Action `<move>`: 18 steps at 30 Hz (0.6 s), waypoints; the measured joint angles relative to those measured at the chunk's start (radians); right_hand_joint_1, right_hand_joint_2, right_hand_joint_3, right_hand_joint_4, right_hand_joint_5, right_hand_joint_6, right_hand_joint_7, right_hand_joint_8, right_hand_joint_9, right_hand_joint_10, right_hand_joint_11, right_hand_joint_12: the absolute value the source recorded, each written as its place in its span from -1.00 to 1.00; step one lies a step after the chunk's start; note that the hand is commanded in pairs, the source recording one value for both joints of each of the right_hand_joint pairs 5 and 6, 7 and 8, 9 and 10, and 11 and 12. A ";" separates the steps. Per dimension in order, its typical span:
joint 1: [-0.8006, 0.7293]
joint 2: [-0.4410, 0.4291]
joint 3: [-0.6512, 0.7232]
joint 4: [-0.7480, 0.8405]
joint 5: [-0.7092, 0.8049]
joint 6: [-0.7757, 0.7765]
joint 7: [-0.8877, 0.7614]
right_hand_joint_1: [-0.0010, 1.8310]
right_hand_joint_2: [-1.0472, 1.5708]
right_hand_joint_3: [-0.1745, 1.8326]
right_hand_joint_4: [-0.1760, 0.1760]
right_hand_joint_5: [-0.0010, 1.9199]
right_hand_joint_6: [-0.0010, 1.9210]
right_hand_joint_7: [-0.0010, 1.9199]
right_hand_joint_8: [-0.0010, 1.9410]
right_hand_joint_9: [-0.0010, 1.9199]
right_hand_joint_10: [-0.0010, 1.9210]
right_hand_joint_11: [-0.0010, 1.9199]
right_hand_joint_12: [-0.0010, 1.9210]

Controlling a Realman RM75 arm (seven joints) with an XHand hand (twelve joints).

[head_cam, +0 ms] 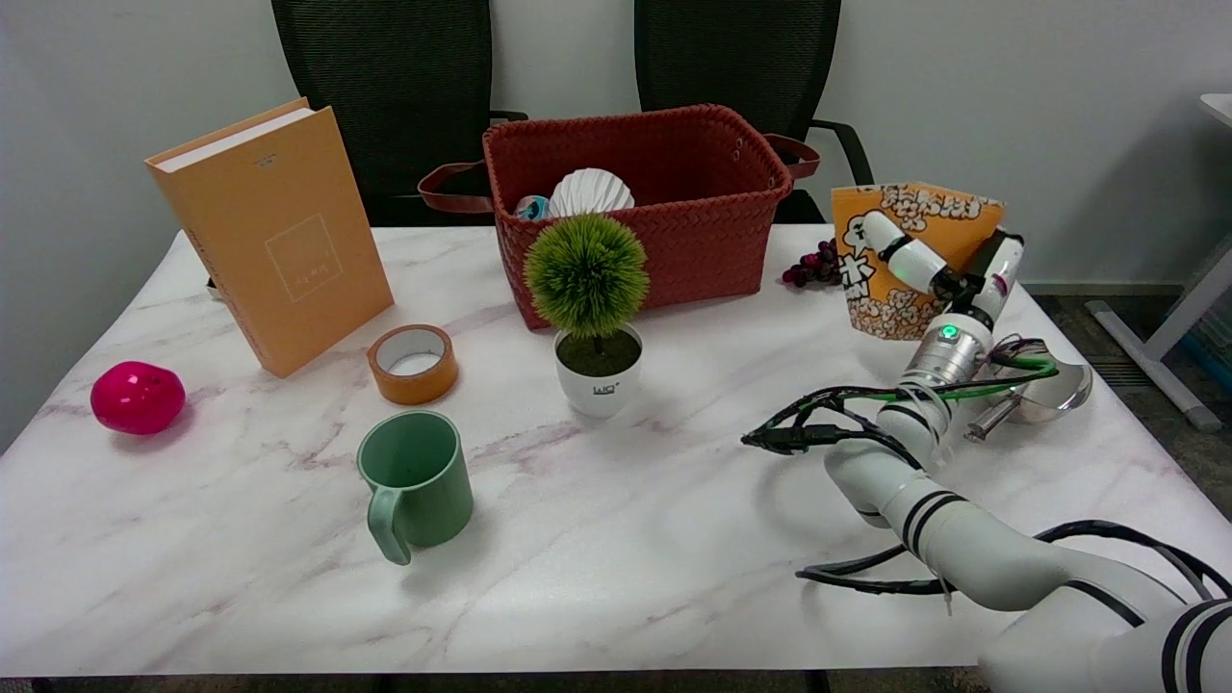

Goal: Pick up the popcorn box.

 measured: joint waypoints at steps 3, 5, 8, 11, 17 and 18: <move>-0.006 0.011 -0.001 0.033 -0.031 0.006 -0.001 0.24 0.09 -0.37 0.00 0.19 0.19 0.85 0.83 0.28 0.27 0.72 0.72; -0.008 0.017 -0.001 0.055 -0.052 0.006 -0.002 0.24 0.09 -0.36 0.00 0.18 0.18 0.85 0.83 0.28 0.28 0.72 0.72; -0.009 0.025 -0.001 0.081 -0.079 0.006 -0.008 0.24 0.07 -0.33 0.00 0.18 0.18 0.85 0.83 0.29 0.29 0.71 0.71; -0.008 0.030 -0.001 0.101 -0.102 -0.001 -0.014 0.24 0.06 -0.29 0.00 0.19 0.19 0.84 0.82 0.30 0.30 0.71 0.70; 0.017 0.038 -0.001 0.139 -0.157 -0.043 -0.029 0.23 0.05 -0.25 0.00 0.19 0.19 0.84 0.82 0.30 0.30 0.69 0.69; 0.023 0.038 -0.001 0.144 -0.168 -0.054 -0.031 0.23 0.05 -0.24 0.00 0.19 0.19 0.84 0.82 0.30 0.30 0.68 0.68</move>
